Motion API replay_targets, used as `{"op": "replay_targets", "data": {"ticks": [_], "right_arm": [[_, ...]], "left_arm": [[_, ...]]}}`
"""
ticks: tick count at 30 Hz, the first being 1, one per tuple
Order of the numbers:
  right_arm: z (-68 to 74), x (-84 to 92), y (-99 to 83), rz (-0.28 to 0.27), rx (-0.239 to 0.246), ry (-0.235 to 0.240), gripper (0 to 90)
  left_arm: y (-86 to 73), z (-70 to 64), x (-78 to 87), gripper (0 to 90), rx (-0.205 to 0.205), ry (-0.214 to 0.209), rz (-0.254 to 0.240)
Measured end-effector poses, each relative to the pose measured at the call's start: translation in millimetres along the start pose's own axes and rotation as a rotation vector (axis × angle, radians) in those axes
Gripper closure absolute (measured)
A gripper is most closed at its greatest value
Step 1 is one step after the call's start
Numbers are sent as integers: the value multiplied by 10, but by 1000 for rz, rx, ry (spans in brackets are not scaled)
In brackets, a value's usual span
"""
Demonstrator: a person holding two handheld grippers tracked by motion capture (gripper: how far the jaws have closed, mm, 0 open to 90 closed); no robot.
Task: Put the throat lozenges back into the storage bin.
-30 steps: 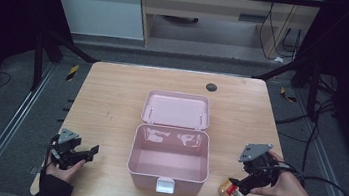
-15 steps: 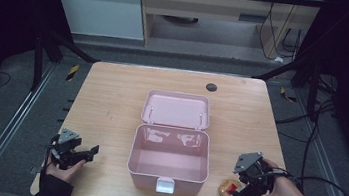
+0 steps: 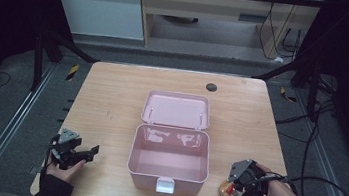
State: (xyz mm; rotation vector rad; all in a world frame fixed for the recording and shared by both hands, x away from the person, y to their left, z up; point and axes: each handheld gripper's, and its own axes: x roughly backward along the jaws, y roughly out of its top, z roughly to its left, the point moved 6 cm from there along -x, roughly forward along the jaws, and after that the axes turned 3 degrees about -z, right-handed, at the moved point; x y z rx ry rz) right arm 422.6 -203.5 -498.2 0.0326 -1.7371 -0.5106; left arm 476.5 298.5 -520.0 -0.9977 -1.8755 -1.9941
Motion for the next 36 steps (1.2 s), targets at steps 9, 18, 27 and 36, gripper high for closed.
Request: {"op": "replay_targets", "data": {"ticks": [9, 18, 27, 36], "right_arm": [[10, -72, 1, 40, 21, 3, 54], [44, -220, -61, 62, 31, 35, 75], [54, -292, -78, 69, 28, 56, 119], [34, -324, -81, 71, 17, 60, 182]], "left_arm": [[-1, 2, -2, 239, 2, 0, 1], [-5, 0, -8, 241, 1, -1, 5], [-6, -1, -11, 244, 1, -1, 6], [-7, 2, -12, 247, 1, -2, 7]]}}
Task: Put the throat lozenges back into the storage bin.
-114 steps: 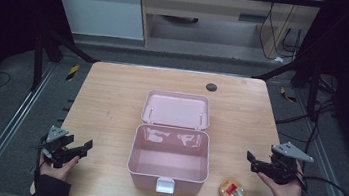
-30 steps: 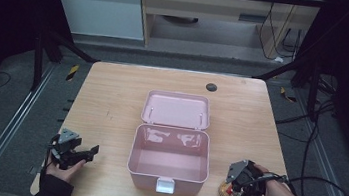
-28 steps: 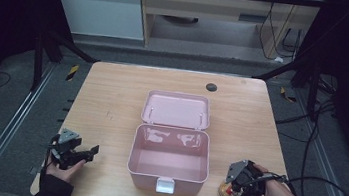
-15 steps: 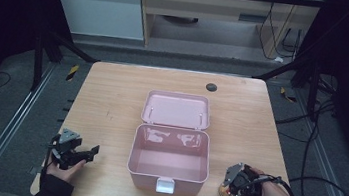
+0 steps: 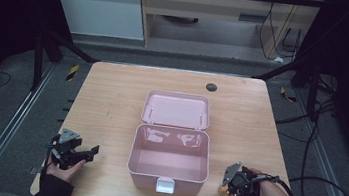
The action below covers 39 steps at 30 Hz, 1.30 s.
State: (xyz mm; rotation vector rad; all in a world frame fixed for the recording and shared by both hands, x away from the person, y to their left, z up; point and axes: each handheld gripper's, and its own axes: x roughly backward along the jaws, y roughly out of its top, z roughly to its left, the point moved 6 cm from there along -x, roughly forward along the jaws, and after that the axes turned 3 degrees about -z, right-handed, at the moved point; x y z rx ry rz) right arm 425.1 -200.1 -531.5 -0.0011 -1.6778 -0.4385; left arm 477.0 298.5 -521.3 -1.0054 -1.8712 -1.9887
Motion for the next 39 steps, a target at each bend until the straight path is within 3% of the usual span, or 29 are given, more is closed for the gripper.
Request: {"op": "replay_targets", "data": {"ticks": [8, 13, 21, 39], "right_arm": [[-4, 9, -6, 4, -23, 0, 204], [-28, 75, 4, -20, -43, -9, 204], [-101, 350, 108, -95, -87, -43, 206], [-253, 806, 405, -167, -100, -93, 206]], "left_arm": [[-2, 0, -1, 249, -4, 0, 4], [-2, -2, -1, 250, -5, -1, 4], [-6, -5, -4, 250, -6, -4, 10], [-19, -21, -20, 251, -11, -11, 27]]}}
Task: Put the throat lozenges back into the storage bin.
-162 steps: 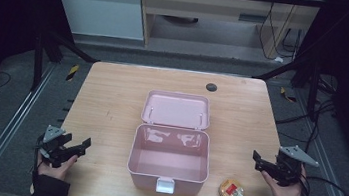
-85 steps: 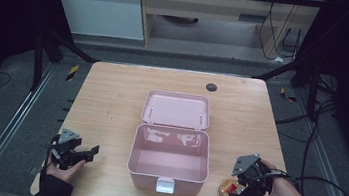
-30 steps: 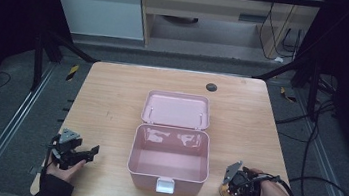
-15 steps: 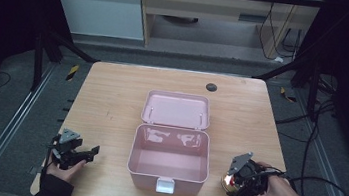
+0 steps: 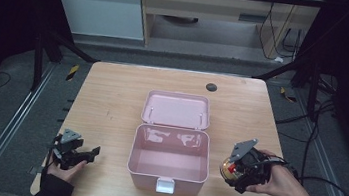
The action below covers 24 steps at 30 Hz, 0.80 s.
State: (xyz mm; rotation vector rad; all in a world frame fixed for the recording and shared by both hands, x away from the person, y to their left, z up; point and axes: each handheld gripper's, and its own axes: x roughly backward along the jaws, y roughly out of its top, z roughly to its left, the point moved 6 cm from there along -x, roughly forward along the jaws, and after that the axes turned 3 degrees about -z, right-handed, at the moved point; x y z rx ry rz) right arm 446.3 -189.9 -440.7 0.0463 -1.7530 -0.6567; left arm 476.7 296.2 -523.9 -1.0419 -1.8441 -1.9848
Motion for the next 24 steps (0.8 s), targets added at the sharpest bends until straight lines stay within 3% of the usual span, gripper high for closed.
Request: {"op": "replay_targets", "data": {"ticks": [15, 24], "right_arm": [[-90, 328, 330, -50, 27, -36, 206], [-92, 382, 524, -69, 44, -36, 206]], "left_arm": [[-5, -8, -11, 251, -4, -3, 7], [-7, -10, -13, 251, -4, -3, 9]]}}
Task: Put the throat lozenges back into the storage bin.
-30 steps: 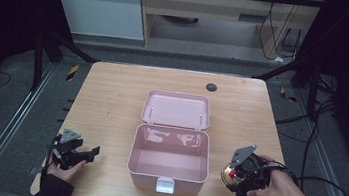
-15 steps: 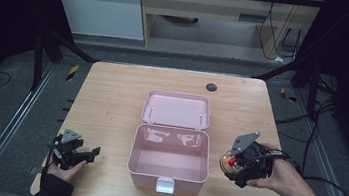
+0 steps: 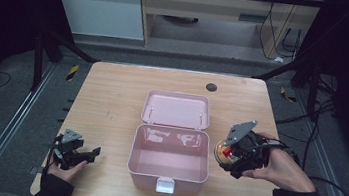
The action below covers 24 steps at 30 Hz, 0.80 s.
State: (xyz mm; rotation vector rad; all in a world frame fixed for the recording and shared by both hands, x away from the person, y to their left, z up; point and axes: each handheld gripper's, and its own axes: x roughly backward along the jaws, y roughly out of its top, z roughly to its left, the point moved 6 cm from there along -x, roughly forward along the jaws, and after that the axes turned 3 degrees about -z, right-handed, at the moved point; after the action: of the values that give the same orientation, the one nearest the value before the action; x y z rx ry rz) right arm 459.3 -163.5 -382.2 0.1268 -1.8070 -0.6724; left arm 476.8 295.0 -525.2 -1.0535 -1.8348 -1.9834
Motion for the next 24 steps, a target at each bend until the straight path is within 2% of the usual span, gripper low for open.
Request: {"op": "replay_targets", "data": {"ticks": [7, 12, 24], "right_arm": [[10, -4, 211, -18, 21, 16, 206], [28, -36, 292, -18, 29, 25, 206], [75, -211, 519, -13, 55, 65, 206]], "left_arm": [[-1, 1, -3, 251, -1, -1, 1], [-2, 3, -4, 252, -2, -1, 3], [2, -2, -7, 252, 1, -3, 0]]}}
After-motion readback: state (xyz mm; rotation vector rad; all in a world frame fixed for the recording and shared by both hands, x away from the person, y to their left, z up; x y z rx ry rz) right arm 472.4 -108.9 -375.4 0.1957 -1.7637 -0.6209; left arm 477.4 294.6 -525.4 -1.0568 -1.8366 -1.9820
